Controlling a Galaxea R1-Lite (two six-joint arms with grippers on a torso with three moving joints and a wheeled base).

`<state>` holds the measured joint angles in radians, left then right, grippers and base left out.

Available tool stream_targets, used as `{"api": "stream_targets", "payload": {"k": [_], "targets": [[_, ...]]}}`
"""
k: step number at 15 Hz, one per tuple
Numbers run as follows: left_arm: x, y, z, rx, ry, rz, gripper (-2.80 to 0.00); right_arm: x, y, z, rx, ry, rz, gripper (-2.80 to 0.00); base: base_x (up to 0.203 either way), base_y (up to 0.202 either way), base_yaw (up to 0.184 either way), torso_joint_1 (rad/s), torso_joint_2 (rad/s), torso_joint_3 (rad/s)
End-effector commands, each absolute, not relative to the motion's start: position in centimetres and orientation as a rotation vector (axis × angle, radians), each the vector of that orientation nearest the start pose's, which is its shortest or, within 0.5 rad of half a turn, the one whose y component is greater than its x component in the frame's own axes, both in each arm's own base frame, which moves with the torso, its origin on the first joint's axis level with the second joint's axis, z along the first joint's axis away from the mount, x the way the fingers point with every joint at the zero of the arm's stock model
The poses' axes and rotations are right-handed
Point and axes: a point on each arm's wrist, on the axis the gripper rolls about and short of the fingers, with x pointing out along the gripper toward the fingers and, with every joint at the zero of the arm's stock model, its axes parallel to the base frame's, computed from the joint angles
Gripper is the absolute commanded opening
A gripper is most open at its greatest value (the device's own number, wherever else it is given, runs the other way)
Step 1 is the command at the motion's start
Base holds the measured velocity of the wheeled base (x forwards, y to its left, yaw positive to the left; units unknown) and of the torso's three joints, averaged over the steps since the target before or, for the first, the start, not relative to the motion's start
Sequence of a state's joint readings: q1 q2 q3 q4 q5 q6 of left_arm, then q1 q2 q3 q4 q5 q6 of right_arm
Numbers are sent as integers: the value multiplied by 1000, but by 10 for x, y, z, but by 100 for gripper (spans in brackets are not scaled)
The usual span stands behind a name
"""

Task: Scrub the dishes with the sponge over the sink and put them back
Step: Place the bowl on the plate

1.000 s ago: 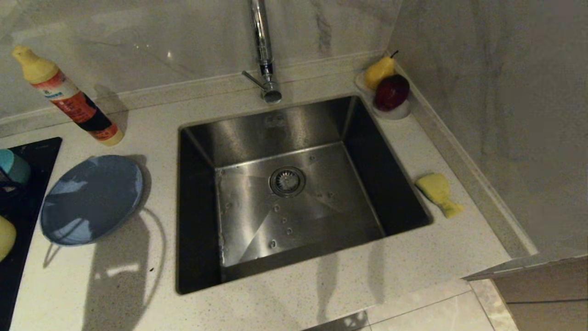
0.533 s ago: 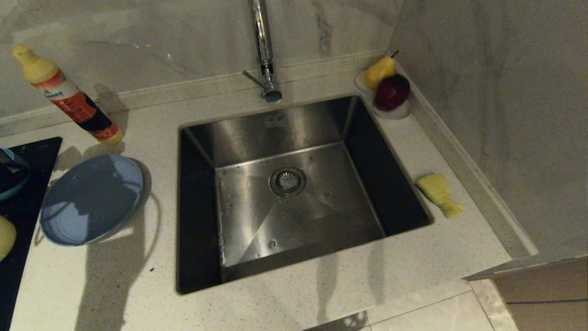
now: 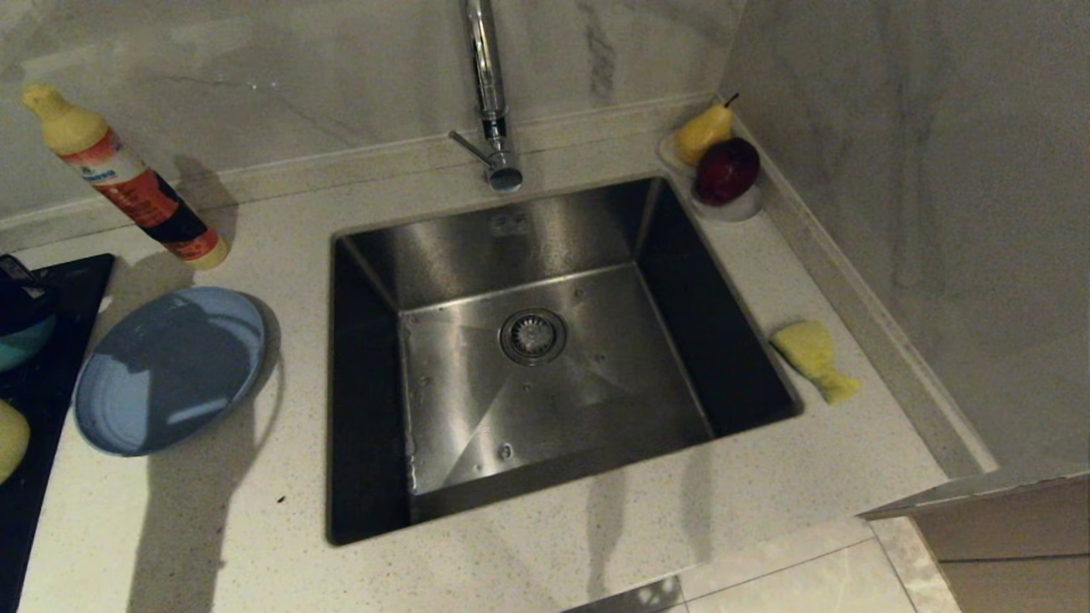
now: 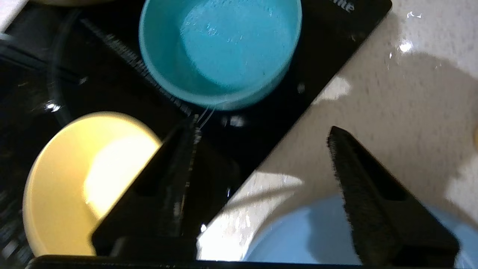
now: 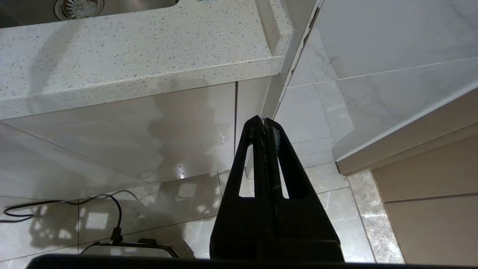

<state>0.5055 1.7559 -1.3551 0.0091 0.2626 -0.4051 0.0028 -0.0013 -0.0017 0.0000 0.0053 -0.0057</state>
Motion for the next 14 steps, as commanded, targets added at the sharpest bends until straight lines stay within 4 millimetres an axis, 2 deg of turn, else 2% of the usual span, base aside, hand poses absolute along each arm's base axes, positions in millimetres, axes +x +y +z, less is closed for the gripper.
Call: {"api": "stream_targets", "payload": {"k": [1, 4, 7, 11, 14], "targets": [[306, 191, 249, -460, 268, 817, 0, -23, 0, 76, -6, -2, 9, -280, 0, 0, 0, 0, 0, 0], [308, 195, 245, -496, 294, 737, 0, -23, 0, 76, -6, -2, 9, -280, 0, 0, 0, 0, 0, 0], [306, 193, 240, -504, 320, 733, 0, -23, 0, 76, -6, -2, 9, -280, 0, 0, 0, 0, 0, 0], [308, 194, 216, -549, 396, 715, 0, -23, 0, 76, -6, -2, 9, -280, 0, 0, 0, 0, 0, 0], [307, 195, 213, -599, 399, 697, 0, -23, 0, 76, -6, -3, 9, -280, 0, 0, 0, 0, 0, 0]]}}
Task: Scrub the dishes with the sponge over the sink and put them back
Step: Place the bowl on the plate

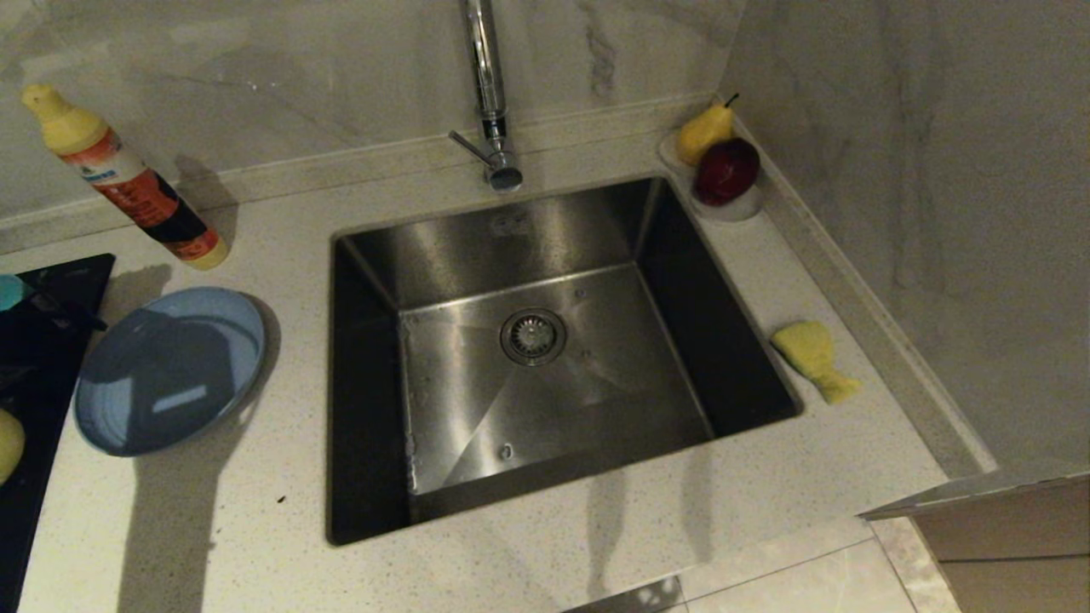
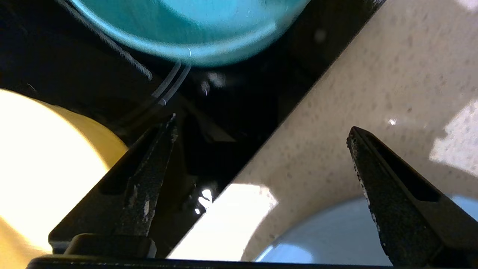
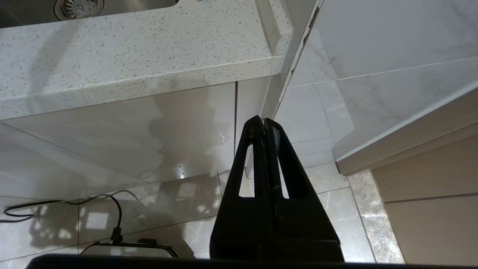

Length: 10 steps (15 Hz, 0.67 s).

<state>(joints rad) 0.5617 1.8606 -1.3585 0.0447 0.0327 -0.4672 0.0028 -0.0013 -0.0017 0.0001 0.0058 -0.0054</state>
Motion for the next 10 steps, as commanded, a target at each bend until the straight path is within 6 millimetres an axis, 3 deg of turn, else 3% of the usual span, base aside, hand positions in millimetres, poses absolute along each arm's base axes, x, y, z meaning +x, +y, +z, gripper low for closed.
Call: {"api": "stream_targets", "payload": {"k": [1, 3, 5, 7, 10], "targets": [[307, 194, 216, -602, 386, 698, 0, -23, 0, 76, -6, -2, 9, -280, 0, 0, 0, 0, 0, 0], [305, 193, 229, -594, 342, 692, 0, -23, 0, 76, -6, -2, 9, -280, 0, 0, 0, 0, 0, 0], [300, 190, 255, -578, 269, 681, 0, -23, 0, 76, -6, -3, 9, -280, 0, 0, 0, 0, 0, 0], [286, 181, 276, -566, 231, 680, 0, -23, 0, 76, -6, -2, 9, -280, 0, 0, 0, 0, 0, 0], [268, 169, 284, -536, 324, 787, 0, -23, 0, 76, -6, -3, 9, -280, 0, 0, 0, 0, 0, 0]]}}
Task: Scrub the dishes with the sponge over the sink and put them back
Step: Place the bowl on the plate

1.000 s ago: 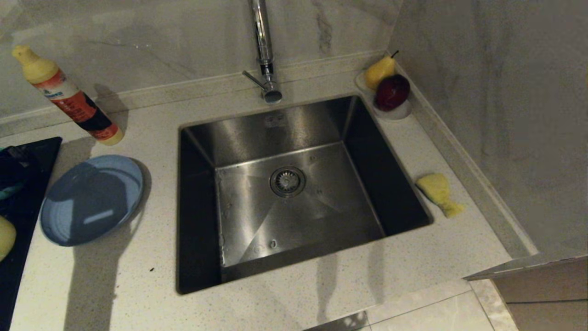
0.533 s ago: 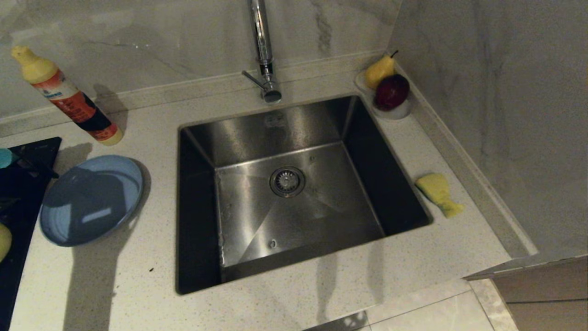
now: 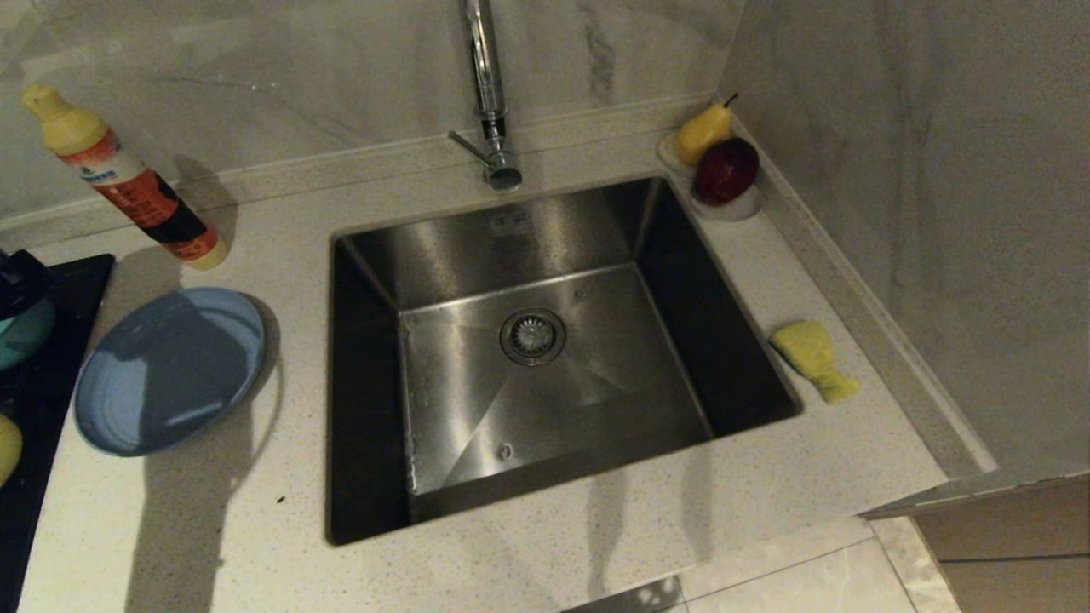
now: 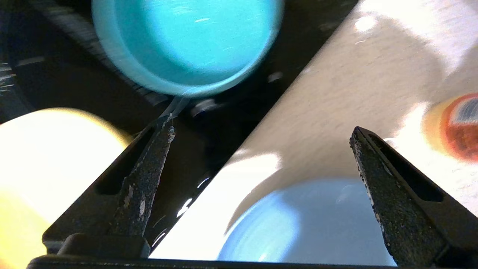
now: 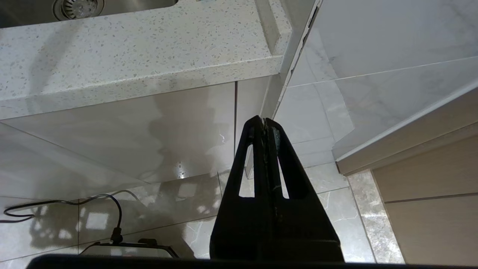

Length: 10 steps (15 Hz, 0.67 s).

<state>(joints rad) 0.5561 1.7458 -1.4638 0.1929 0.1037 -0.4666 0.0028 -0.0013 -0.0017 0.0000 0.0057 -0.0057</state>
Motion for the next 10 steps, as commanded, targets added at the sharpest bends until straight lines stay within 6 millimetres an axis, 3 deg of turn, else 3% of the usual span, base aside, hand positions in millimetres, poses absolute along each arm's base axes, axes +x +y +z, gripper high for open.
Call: {"api": "stream_targets", "payload": {"k": [1, 5, 10], "targets": [[266, 168, 279, -535, 372, 807, 0, -23, 0, 76, -6, -2, 9, -280, 0, 0, 0, 0, 0, 0], [262, 167, 251, -551, 489, 835, 0, -23, 0, 76, -6, -3, 9, -280, 0, 0, 0, 0, 0, 0], [275, 175, 217, -586, 590, 850, 0, -23, 0, 76, -6, -2, 9, -280, 0, 0, 0, 0, 0, 0]]}}
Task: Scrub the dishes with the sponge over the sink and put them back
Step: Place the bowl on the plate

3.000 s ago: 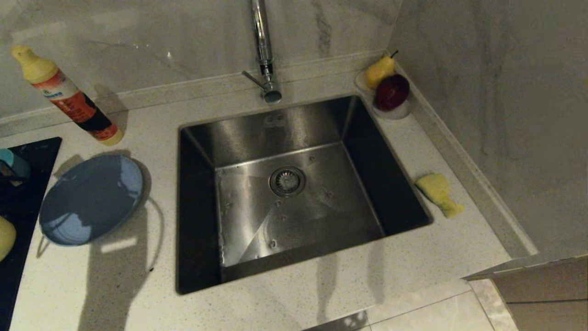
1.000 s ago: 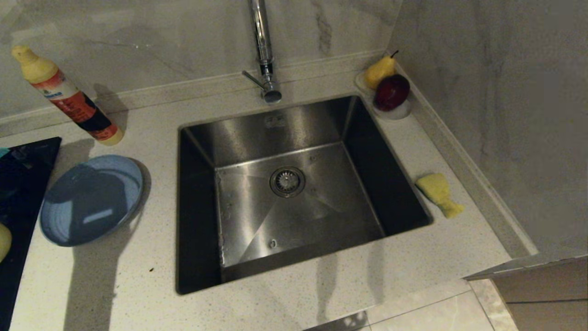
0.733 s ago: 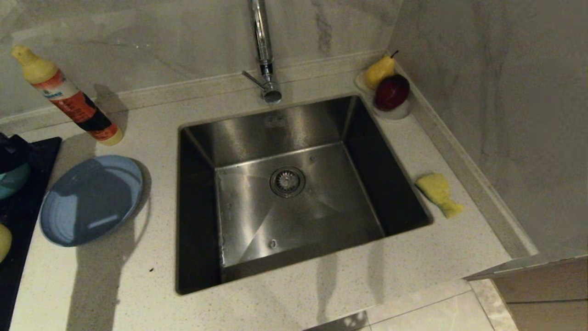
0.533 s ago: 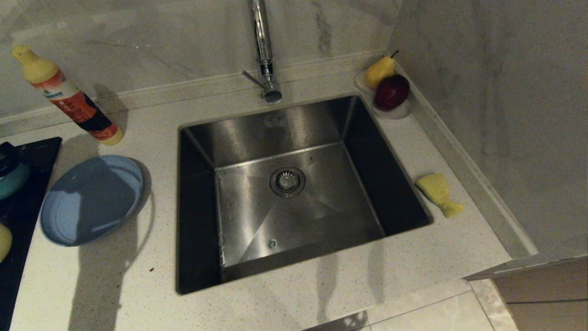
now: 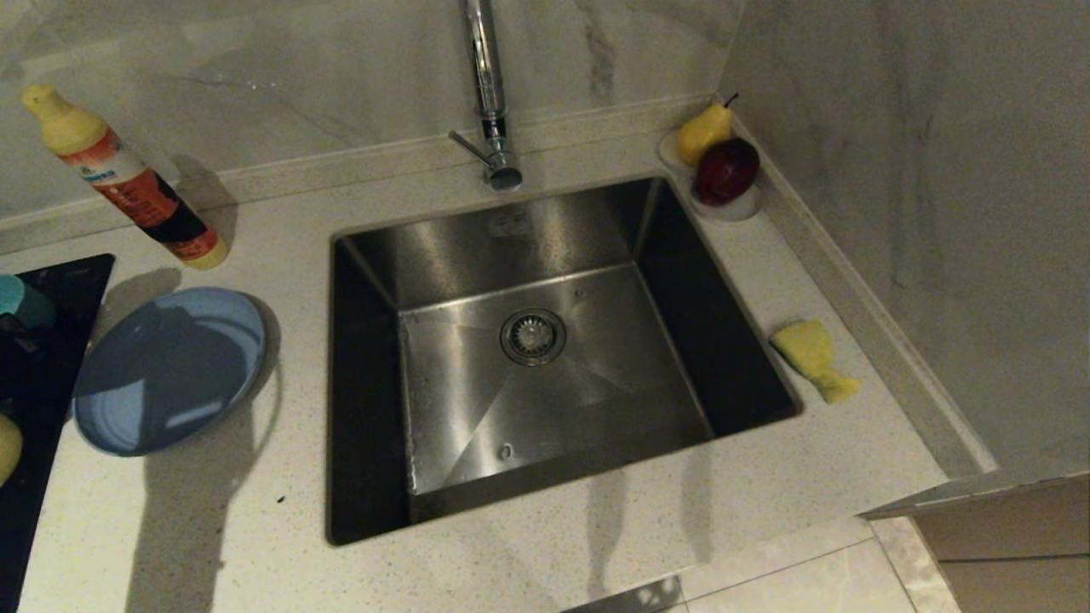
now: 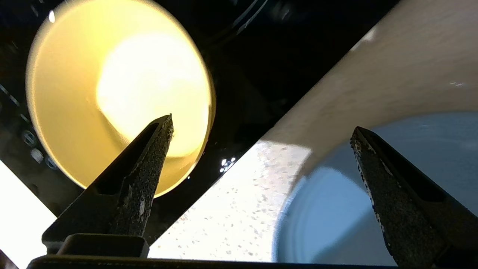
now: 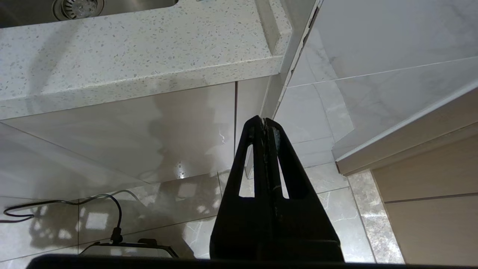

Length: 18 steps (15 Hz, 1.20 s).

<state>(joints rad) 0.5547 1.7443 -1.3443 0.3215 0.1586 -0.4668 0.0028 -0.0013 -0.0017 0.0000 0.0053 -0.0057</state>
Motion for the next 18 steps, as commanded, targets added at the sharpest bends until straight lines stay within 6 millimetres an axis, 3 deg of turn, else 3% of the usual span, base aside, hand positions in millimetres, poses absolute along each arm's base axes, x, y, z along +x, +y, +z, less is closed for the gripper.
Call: {"api": "stream_targets", "payload": {"k": [1, 6, 13, 14, 15, 18], "targets": [[279, 177, 212, -599, 588, 851, 0, -23, 0, 76, -6, -2, 9, -280, 0, 0, 0, 0, 0, 0], [290, 186, 201, -618, 576, 823, 0, -23, 0, 76, -6, -3, 9, -280, 0, 0, 0, 0, 0, 0], [291, 196, 202, -660, 532, 746, 0, -23, 0, 76, -6, -3, 9, -280, 0, 0, 0, 0, 0, 0], [291, 196, 202, -661, 531, 748, -256, -23, 0, 76, -6, -2, 9, -280, 0, 0, 0, 0, 0, 0], [290, 198, 203, -664, 524, 749, -280, -23, 0, 76, -6, -3, 9, -280, 0, 0, 0, 0, 0, 0], [289, 202, 210, -659, 498, 758, -280, -23, 0, 76, -6, -3, 9, -280, 0, 0, 0, 0, 0, 0]]}}
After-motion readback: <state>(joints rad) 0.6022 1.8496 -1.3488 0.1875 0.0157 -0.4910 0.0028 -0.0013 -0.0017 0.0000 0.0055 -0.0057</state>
